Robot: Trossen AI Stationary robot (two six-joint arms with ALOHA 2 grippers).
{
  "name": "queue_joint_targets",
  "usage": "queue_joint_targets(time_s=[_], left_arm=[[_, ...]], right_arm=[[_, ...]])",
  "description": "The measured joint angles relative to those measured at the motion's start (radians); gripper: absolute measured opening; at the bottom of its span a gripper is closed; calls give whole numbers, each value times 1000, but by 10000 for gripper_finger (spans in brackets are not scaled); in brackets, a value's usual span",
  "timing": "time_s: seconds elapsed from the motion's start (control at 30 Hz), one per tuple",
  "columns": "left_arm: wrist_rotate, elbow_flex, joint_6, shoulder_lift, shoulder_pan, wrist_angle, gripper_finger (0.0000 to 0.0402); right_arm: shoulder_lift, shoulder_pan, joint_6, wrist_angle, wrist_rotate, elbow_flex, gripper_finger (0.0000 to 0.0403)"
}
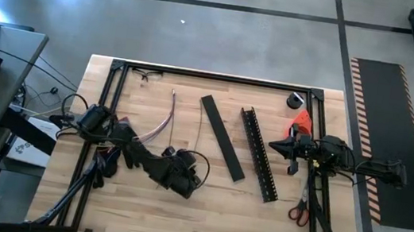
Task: Ziptie cables
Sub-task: Wrap the black zip tie on the cables
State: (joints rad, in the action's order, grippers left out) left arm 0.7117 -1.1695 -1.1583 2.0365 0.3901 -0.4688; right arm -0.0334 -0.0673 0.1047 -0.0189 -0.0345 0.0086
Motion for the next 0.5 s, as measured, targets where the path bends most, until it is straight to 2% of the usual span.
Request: queue_joint_targets(time_s=[0.13, 0.33, 0.5], left_arm=[[-3, -1, -23, 13, -18, 0, 117], [-23, -5, -38, -2, -13, -61, 16], [-104, -102, -42, -6, -4, -305, 7]], right_arm=[[0, 0, 0, 0, 0, 0, 0], [0, 0, 0, 0, 0, 0, 0], [0, 0, 32, 0, -1, 0, 0]])
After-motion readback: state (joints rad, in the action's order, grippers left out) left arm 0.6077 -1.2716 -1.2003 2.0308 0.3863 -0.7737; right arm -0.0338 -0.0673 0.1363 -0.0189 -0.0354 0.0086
